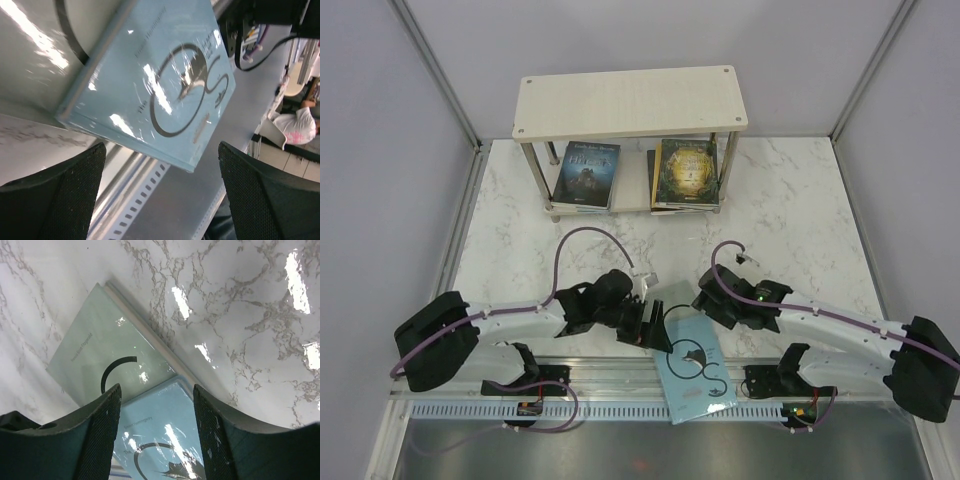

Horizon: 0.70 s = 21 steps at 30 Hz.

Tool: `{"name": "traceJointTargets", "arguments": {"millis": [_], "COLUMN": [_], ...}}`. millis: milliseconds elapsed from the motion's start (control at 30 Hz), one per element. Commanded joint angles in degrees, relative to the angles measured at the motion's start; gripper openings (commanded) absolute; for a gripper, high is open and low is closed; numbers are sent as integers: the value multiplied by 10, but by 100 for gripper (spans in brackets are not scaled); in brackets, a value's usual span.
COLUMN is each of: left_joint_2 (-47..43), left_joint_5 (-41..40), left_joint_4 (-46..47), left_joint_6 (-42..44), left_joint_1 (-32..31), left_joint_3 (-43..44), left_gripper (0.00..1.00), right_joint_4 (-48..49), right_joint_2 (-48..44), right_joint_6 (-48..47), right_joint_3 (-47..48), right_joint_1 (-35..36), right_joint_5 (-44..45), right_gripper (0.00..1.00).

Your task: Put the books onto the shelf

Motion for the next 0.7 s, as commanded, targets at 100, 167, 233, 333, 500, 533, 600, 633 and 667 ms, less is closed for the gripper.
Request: {"name": "traceJointTargets", "arguments": {"millis": [100, 167, 233, 333, 500, 533, 600, 633, 667], "left_joint_2": [-44, -57, -68, -65, -43, -32, -19, -14, -3], "left_joint_5": [-50, -72, -90, -111, -130, -132, -133, -134, -133], "left_joint_4": [25, 25, 26, 32, 110, 126, 153, 159, 166], "left_joint_6": [-92, -107, -127, -143, -189, -195, -208, -210, -213], "left_joint_1": [-74, -80, -81, -84, -98, -101, -107, -111, -116], "left_joint_3": [-50, -74, -87, -94, -107, -110, -112, -112, -111], "left_gripper": [94, 94, 94, 94, 94, 94, 93, 93, 93], "right_joint_4": [-22, -30, -24, 9, 53, 63, 71, 73, 73], "right_joint_2": [-64, -82, -97, -93, -52, -46, -23, -9, -3], "right_joint_6": [21, 22, 24, 23, 72, 81, 104, 108, 114], "right_joint_3": [-33, -42, -55, -72, -82, -81, -73, -71, -66], "right_joint_1": [4, 5, 11, 33, 124, 139, 179, 191, 210], "right_joint_5": [-7, -14, -26, -42, -40, -36, -23, -17, -16], "right_gripper": [63, 64, 63, 63, 62, 62, 61, 61, 61]}}
